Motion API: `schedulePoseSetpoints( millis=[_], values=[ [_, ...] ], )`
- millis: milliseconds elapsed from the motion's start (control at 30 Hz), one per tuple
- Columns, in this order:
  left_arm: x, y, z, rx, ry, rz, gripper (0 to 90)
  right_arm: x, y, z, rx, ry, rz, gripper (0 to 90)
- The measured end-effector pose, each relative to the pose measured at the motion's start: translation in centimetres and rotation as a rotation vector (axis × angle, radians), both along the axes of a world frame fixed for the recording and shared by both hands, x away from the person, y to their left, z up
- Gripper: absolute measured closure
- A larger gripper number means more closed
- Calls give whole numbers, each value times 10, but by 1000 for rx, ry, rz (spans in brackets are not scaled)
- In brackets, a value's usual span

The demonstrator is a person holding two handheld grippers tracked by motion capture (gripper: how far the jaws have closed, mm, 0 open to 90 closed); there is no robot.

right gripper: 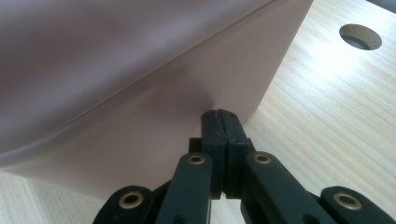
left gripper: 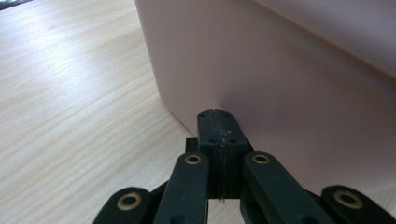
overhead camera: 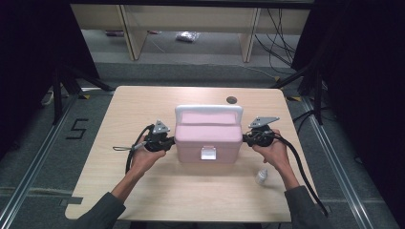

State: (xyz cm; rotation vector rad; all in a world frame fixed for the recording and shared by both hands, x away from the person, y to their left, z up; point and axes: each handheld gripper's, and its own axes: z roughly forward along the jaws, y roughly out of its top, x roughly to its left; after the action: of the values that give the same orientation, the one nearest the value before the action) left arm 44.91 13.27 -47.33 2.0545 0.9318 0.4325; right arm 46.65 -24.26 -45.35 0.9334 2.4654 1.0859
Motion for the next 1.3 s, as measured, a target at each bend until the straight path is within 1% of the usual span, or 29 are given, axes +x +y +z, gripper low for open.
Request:
schedulePoseSetpoints(
  millis=[33,67,100,167,200,267,333,367,400,433,533,567,667,767,800,833,867,900,933,967,1000,1033,1067,1100,1133,1167,1200,1267,1300],
  values=[
    [0,0,0,1,-2,-1,896,-1,0,0,0,10,-13,900],
    [0,0,-1,-3,-6,-3,896,0,0,0,-6,11,-8,900],
    [0,0,0,2,0,-4,896,-1,0,1,-2,20,-16,900],
    [0,0,0,-4,4,-2,896,-1,0,0,1,18,-11,900],
    [1,1,-1,-23,16,2,896,-1,0,-1,10,9,-15,900],
    [1,3,-1,-23,21,-5,896,-1,0,0,6,13,-6,900],
    [0,2,-1,-22,16,1,895,-1,0,-1,7,11,-12,900],
    [0,2,-1,-25,21,-1,895,-1,0,0,4,22,-25,900],
    [0,0,-1,-29,17,12,896,1,-1,-1,5,-5,-15,900],
    [-1,1,-1,-20,13,8,896,2,-1,-1,11,-9,-13,900],
    [0,2,-1,-20,22,-1,895,3,-2,-2,10,-19,-9,900],
    [1,1,-1,-21,22,2,895,3,-1,-3,25,-30,-16,900],
    [0,1,-1,-21,18,9,890,3,-1,-3,25,-29,-14,900],
    [2,4,-1,-19,24,9,845,3,-2,-2,19,3,-22,894],
    [4,7,-1,-20,19,12,781,3,-3,-1,9,3,-30,834],
    [4,7,-1,-20,19,12,763,3,-3,-1,9,3,-30,834],
    [5,8,-1,-42,30,13,749,4,-4,-1,-5,-14,-38,771],
    [7,11,0,-46,44,6,733,5,-5,-1,-5,6,-44,751],
    [8,13,1,-46,52,-1,733,5,-5,-1,-5,6,-44,751],
    [8,15,2,-47,45,9,719,5,-6,-2,-10,2,-54,729],
    [8,17,3,-48,47,13,713,5,-10,-2,-29,13,-81,697],
    [9,20,4,-46,47,7,713,5,-10,-2,-29,13,-81,697],
    [9,22,5,-42,44,7,709,5,-15,-1,-22,-8,-89,672],
    [10,24,6,-41,47,5,709,5,-15,-1,-22,-8,-89,672],
    [9,24,6,-40,43,12,704,4,-17,1,-28,16,-95,662],
    [10,25,6,-44,50,3,699,4,-19,2,-28,12,-98,653],
    [9,25,7,-42,49,8,681,3,-22,2,-29,6,-103,644],
    [9,26,7,-24,57,-6,665,2,-24,3,-36,8,-102,634],
    [9,26,7,-21,65,-6,641,1,-25,1,-24,-1,-115,624]
  ],
)
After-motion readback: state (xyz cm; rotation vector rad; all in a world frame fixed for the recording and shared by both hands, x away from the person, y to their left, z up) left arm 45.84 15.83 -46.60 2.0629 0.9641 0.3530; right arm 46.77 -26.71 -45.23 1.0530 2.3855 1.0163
